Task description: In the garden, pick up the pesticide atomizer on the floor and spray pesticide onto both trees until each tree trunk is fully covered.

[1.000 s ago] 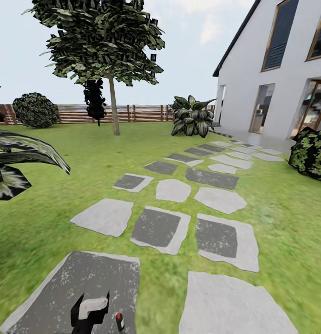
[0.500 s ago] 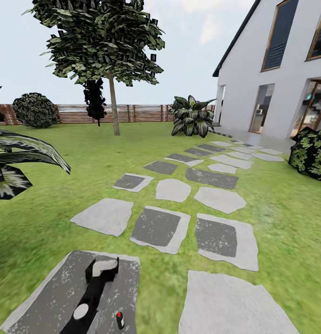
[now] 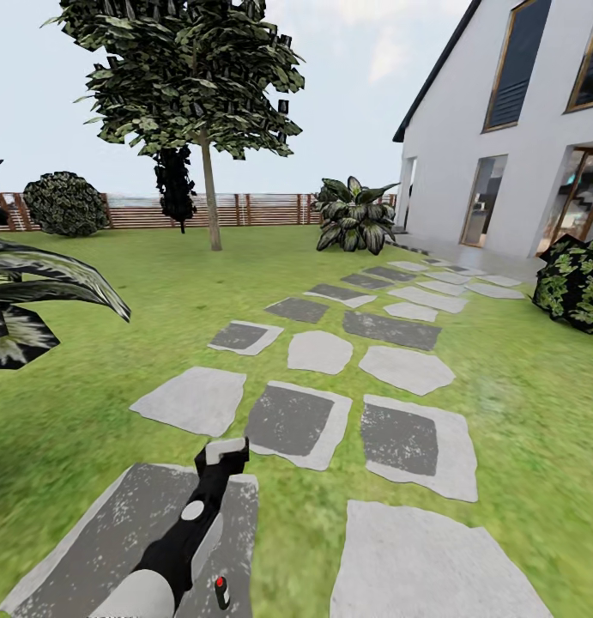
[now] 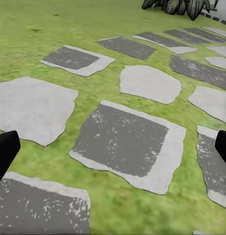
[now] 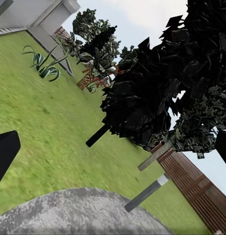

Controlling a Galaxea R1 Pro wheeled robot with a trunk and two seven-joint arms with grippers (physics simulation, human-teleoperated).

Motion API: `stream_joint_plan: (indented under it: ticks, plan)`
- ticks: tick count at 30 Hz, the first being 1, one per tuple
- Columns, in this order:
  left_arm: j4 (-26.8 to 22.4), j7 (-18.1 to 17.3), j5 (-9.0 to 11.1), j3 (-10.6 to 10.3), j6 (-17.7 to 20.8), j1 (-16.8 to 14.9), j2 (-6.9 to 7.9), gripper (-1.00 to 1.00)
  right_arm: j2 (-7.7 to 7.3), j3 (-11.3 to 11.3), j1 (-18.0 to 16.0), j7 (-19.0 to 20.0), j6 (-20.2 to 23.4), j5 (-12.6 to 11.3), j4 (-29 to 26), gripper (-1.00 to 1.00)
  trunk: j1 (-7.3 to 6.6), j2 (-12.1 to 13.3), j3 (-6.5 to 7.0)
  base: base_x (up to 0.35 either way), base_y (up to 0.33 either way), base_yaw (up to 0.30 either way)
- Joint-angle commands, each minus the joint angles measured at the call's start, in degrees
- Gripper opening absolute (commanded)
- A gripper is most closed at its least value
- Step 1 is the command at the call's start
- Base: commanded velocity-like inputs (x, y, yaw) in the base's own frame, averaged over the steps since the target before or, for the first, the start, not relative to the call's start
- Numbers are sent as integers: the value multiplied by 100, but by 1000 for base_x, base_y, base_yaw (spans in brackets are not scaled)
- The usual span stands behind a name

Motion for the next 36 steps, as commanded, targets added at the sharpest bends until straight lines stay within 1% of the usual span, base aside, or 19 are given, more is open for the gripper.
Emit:
stream_joint_plan:
  ticks: [1,3,4,10,13,19,24,25,36]
  plan:
    - [6,-4,25,11,-20,-5,-4,100,0,-12,-8,-1,-27,1,7,100,0,-3,-6,0,0,0]
    - [91,-12,126,14,-114,-15,-14,100,3,-10,-7,-1,-27,1,5,100,0,-3,-6,0,0,0]
    - [116,-12,139,13,-135,-16,-15,100,4,-10,-9,-1,-27,1,4,100,0,-3,-6,0,0,0]
    - [420,-8,127,0,-218,-21,-24,100,5,-8,-9,0,-27,1,-8,100,0,-3,-6,0,0,0]
    - [491,5,116,4,-311,-22,-20,100,13,-9,-9,3,-29,1,-10,100,65,-123,-59,0,0,0]
    - [508,12,112,10,-375,-22,12,100,14,-9,-8,1,-27,1,-11,100,197,-364,-167,0,0,0]
    - [507,13,111,15,-387,-22,156,100,14,-11,-8,2,-27,1,-5,100,307,-565,-257,0,0,0]
    - [511,13,111,16,-389,-22,207,100,15,-10,-9,1,-27,1,-4,100,329,-605,-275,0,0,0]
    - [529,13,111,25,-393,-22,321,100,15,-16,-9,0,-27,1,-2,100,571,-1046,-472,0,0,0]
